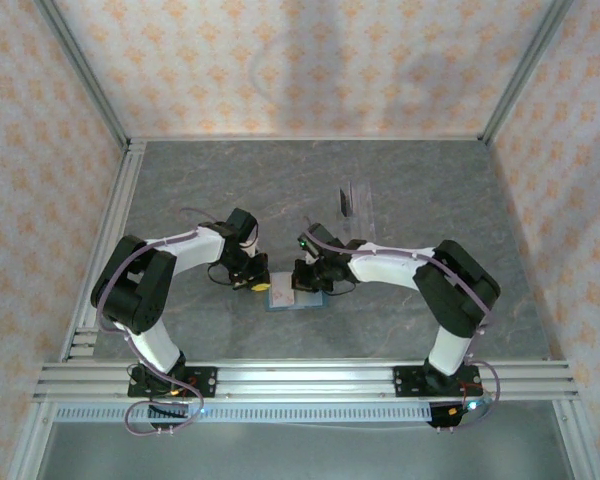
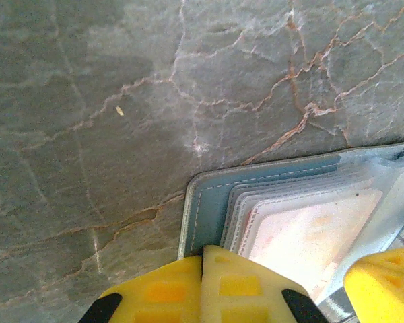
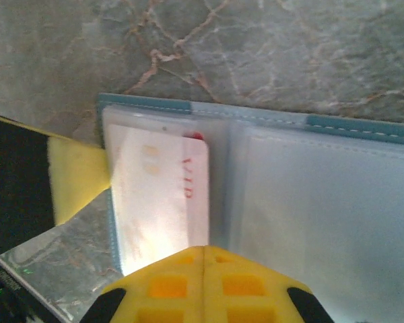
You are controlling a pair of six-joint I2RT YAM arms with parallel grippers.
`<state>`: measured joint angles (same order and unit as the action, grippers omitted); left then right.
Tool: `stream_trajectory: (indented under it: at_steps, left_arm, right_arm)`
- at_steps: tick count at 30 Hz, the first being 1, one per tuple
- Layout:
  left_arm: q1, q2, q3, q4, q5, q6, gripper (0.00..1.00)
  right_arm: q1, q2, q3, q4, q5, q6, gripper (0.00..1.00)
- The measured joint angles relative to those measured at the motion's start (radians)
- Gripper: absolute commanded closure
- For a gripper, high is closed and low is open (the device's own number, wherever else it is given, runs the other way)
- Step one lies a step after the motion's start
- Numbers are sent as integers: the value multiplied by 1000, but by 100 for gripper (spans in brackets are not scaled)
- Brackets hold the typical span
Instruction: Put the credit cards into the card holder
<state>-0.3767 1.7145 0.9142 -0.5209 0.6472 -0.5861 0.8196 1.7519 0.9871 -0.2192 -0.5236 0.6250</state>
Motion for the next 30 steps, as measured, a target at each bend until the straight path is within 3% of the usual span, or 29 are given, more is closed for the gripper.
stream_trajectory:
  at_steps: [22,30]
  left_arm:
    - [0,-7,-8,11,0,-9,100]
    - [0,-13,-18,21,0,-15,100]
  right_arm:
    - [0,57,40,-24,-13,5,100]
    - [6,-25,110,-189,108,-42,94]
